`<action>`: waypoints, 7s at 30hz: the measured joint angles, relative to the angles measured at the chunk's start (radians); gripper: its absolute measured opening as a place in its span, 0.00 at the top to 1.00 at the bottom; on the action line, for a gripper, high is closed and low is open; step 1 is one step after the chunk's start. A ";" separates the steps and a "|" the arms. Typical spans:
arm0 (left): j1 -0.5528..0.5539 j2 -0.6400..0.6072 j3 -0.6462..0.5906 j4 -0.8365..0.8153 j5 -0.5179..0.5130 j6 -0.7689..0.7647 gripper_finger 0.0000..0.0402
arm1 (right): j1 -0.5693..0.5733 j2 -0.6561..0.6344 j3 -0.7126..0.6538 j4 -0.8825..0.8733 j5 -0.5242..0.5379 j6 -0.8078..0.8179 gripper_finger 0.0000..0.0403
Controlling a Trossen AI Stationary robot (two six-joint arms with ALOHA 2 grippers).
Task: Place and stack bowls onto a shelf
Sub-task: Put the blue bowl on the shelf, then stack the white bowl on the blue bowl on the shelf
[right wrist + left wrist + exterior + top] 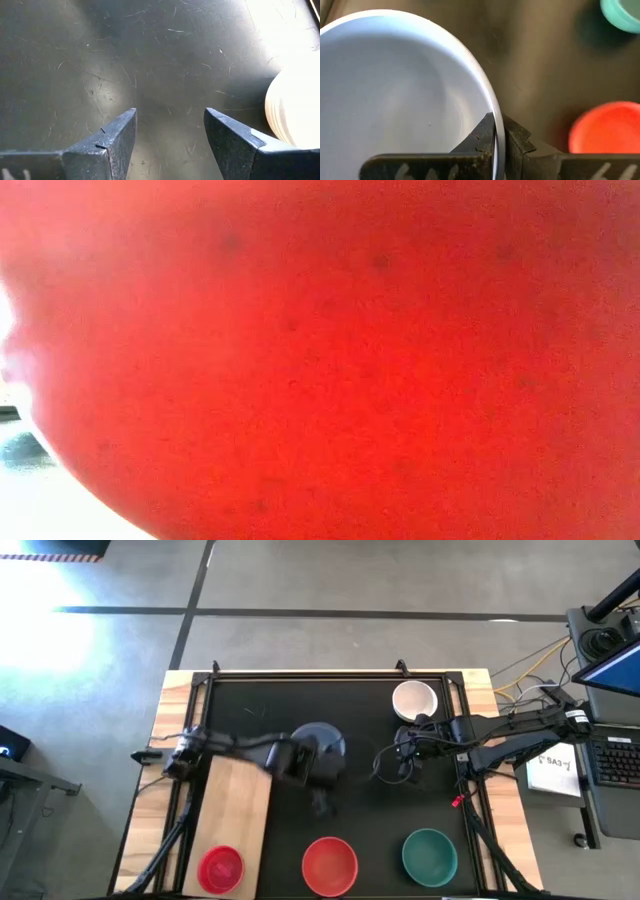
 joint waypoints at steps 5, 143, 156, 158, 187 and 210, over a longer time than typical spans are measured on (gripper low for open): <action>-0.111 0.000 -0.010 -0.149 0.002 -0.323 1.00 | 0.000 0.000 0.000 -0.007 -0.006 0.000 0.45; -0.269 -0.155 -0.607 0.743 -0.498 0.335 0.61 | 0.014 -0.089 -0.092 0.323 -1.261 -0.452 0.98; -0.158 -0.148 -0.653 1.109 -0.050 0.716 0.61 | 0.187 0.031 -0.084 0.452 -1.253 -0.714 0.98; -0.146 -0.135 -0.653 1.151 0.033 0.769 0.61 | 0.187 0.042 -0.083 0.457 -1.254 -0.742 0.98; -0.105 -0.096 -0.654 1.257 0.262 0.903 0.61 | 0.228 0.092 -0.037 0.579 -1.246 -0.418 0.98; -0.077 -0.110 -0.653 1.269 0.311 0.947 0.61 | 0.233 0.101 -0.029 0.677 -1.220 -0.168 0.98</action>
